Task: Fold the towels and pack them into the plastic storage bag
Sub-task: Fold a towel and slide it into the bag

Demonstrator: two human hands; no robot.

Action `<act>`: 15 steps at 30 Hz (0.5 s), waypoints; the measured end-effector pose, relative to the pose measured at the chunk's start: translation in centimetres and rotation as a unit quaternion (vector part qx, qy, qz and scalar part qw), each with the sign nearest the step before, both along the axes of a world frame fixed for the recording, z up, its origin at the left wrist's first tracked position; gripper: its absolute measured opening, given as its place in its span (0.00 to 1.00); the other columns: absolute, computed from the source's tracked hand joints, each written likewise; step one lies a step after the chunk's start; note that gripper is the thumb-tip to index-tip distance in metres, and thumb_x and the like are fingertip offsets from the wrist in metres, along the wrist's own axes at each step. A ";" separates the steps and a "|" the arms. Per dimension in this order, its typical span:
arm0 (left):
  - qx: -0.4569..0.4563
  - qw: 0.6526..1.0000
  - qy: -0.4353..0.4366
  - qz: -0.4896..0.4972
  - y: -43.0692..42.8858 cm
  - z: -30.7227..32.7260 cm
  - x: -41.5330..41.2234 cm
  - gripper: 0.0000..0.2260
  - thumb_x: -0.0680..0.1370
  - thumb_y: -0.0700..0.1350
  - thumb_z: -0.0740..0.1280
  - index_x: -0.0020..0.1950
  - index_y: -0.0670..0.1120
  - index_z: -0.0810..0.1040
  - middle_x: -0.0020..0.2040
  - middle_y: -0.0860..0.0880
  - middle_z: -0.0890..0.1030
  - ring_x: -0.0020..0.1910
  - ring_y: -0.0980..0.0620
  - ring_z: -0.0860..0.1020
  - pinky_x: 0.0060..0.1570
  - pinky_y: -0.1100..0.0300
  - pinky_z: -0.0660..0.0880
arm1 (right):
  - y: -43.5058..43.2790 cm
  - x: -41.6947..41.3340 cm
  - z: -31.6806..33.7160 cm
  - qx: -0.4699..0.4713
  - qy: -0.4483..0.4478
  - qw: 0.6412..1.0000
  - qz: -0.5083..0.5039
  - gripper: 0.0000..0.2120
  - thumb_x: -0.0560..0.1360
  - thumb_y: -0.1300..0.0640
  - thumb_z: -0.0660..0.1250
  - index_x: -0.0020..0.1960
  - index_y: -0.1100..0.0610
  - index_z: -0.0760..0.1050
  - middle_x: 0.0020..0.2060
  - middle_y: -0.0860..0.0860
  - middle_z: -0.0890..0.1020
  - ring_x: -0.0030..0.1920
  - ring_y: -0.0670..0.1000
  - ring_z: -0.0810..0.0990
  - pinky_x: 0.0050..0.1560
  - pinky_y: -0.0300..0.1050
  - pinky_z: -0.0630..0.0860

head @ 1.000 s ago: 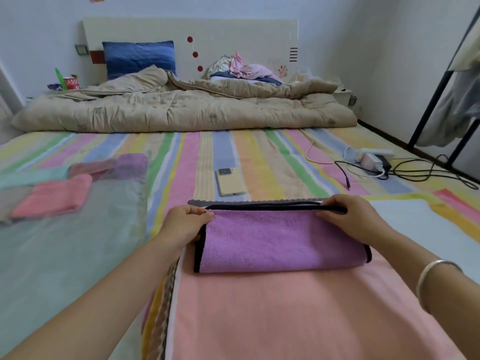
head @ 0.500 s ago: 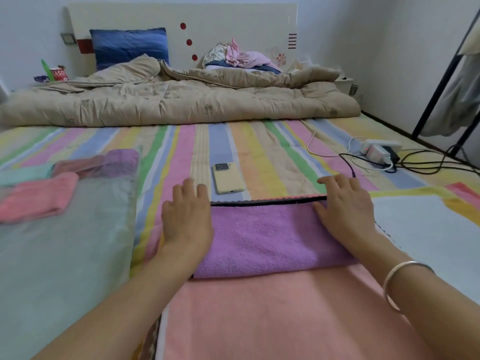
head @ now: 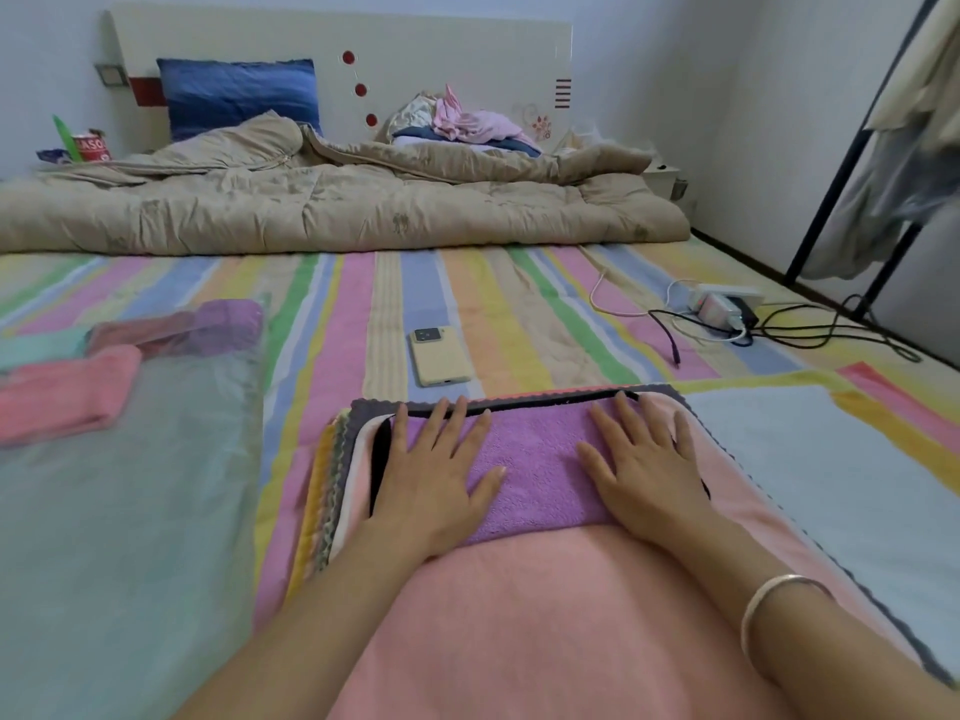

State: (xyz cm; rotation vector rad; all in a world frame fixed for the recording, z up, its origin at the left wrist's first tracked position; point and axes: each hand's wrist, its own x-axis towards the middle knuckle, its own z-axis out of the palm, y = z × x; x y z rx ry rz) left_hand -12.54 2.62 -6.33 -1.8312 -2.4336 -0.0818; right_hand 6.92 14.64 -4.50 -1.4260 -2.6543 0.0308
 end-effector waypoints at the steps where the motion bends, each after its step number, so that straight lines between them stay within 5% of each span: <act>1: -0.002 1.000 -0.002 0.001 -0.1 -0.1 -0.1 0.46 0.63 0.69 0.17 0.79 0.56 0.38 0.79 0.51 0.39 0.77 0.52 0.36 0.72 0.39 0.33 | -0.8 0.5 0.5 0.032 0.052 0.998 -0.020 0.34 0.75 0.34 0.39 0.76 0.45 0.58 0.77 0.51 0.59 0.77 0.54 0.52 0.75 0.55 0.46; 3: 0.001 1.000 -0.007 0.002 -0.1 -0.1 -0.2 0.47 0.62 0.69 0.16 0.79 0.56 0.38 0.79 0.51 0.39 0.77 0.52 0.36 0.72 0.39 0.34 | -2.6 2.0 1.3 0.031 0.195 0.978 -0.068 0.26 0.76 0.39 0.49 0.68 0.48 0.71 0.59 0.52 0.78 0.60 0.54 0.74 0.59 0.50 0.68; 5: -0.001 1.000 -0.014 0.002 0.0 0.0 -0.2 0.45 0.64 0.70 0.19 0.79 0.55 0.38 0.79 0.50 0.38 0.77 0.52 0.36 0.72 0.38 0.34 | -4.6 3.3 1.8 -0.162 0.321 0.927 -0.106 0.15 0.77 0.45 0.59 0.62 0.47 0.71 0.40 0.49 0.79 0.36 0.49 0.75 0.36 0.43 0.68; 7: -0.008 1.000 -0.018 0.002 0.1 -0.2 -0.3 0.43 0.65 0.70 0.21 0.78 0.56 0.37 0.79 0.51 0.37 0.77 0.52 0.36 0.72 0.38 0.34 | -5.9 4.2 2.2 -0.367 0.370 0.843 -0.132 0.15 0.78 0.49 0.62 0.63 0.47 0.65 0.35 0.54 0.79 0.25 0.49 0.71 0.27 0.38 0.65; 9: -0.012 1.000 -0.021 0.001 0.1 -0.2 -0.3 0.46 0.62 0.70 0.18 0.78 0.56 0.37 0.79 0.51 0.37 0.77 0.52 0.36 0.72 0.38 0.33 | -6.2 4.9 3.1 -0.480 0.433 0.749 -0.147 0.17 0.80 0.53 0.63 0.66 0.45 0.61 0.39 0.59 0.83 0.27 0.54 0.79 0.24 0.40 0.72; 11: -0.014 1.000 -0.016 -0.001 0.0 0.1 -0.2 0.48 0.60 0.69 0.16 0.78 0.55 0.37 0.79 0.50 0.37 0.77 0.52 0.36 0.72 0.38 0.33 | -5.7 4.9 3.5 -0.540 0.514 0.650 -0.152 0.19 0.80 0.57 0.63 0.68 0.46 0.63 0.54 0.62 0.81 0.43 0.59 0.85 0.36 0.48 0.82; 13: -0.014 1.000 -0.007 0.002 -0.1 0.2 0.0 0.48 0.60 0.69 0.15 0.78 0.55 0.37 0.79 0.49 0.37 0.77 0.51 0.35 0.72 0.39 0.32 | -5.4 4.3 3.0 -0.553 0.592 0.563 -0.164 0.22 0.78 0.60 0.64 0.71 0.53 0.65 0.65 0.59 0.73 0.54 0.59 0.81 0.48 0.53 0.81; 15: 0.004 1.000 -0.002 0.004 -0.3 0.4 0.2 0.45 0.65 0.69 0.19 0.79 0.53 0.39 0.79 0.49 0.38 0.77 0.51 0.34 0.72 0.40 0.32 | -5.4 3.1 2.4 -0.496 0.622 0.577 -0.185 0.22 0.77 0.63 0.64 0.71 0.56 0.67 0.67 0.55 0.71 0.54 0.55 0.79 0.52 0.52 0.79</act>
